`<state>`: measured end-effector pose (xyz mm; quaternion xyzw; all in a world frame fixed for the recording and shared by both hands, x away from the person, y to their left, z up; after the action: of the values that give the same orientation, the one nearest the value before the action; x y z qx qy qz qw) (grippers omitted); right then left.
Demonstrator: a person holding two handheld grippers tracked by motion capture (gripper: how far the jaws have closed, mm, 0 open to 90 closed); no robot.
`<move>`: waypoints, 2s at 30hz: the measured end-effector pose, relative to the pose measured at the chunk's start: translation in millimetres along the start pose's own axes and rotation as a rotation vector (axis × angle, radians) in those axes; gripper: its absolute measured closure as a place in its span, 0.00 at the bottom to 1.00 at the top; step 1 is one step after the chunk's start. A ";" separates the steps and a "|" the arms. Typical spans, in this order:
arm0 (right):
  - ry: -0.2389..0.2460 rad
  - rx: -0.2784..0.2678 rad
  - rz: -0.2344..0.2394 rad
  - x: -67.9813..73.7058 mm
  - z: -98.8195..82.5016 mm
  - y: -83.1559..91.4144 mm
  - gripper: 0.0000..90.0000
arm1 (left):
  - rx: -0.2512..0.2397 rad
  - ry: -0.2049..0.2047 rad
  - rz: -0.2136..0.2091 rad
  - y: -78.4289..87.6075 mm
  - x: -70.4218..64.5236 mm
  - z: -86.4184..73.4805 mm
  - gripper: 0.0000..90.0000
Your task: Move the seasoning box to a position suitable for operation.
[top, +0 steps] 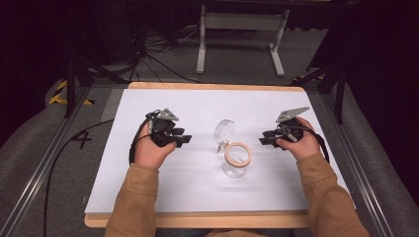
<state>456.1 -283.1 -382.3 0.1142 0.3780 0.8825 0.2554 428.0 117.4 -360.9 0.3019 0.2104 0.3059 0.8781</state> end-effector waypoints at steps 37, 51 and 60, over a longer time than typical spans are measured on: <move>0.075 -0.077 0.190 24.3 16.4 -12.7 1.00 | 0.064 0.000 0.018 7.7 -10.7 -12.2 0.30; 0.094 0.025 0.223 26.3 7.4 -47.9 1.00 | 0.063 -0.010 0.020 7.4 -12.2 -11.4 0.30; 0.101 0.043 0.221 27.2 6.0 -47.7 1.00 | 0.062 -0.007 0.017 6.6 -12.1 -10.9 0.30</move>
<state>453.0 -237.0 -412.6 0.1159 0.3943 0.9016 0.1346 410.5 117.8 -362.3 0.3319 0.2144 0.3055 0.8663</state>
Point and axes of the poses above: each handheld gripper's, and its own axes: y roughly backward along the jaws, z roughly out of its top, x roughly to its left, the point moved 1 cm from there along -y, roughly forward along the jaws, and after that the axes turned 4 degrees about y, right-handed, at the moved point
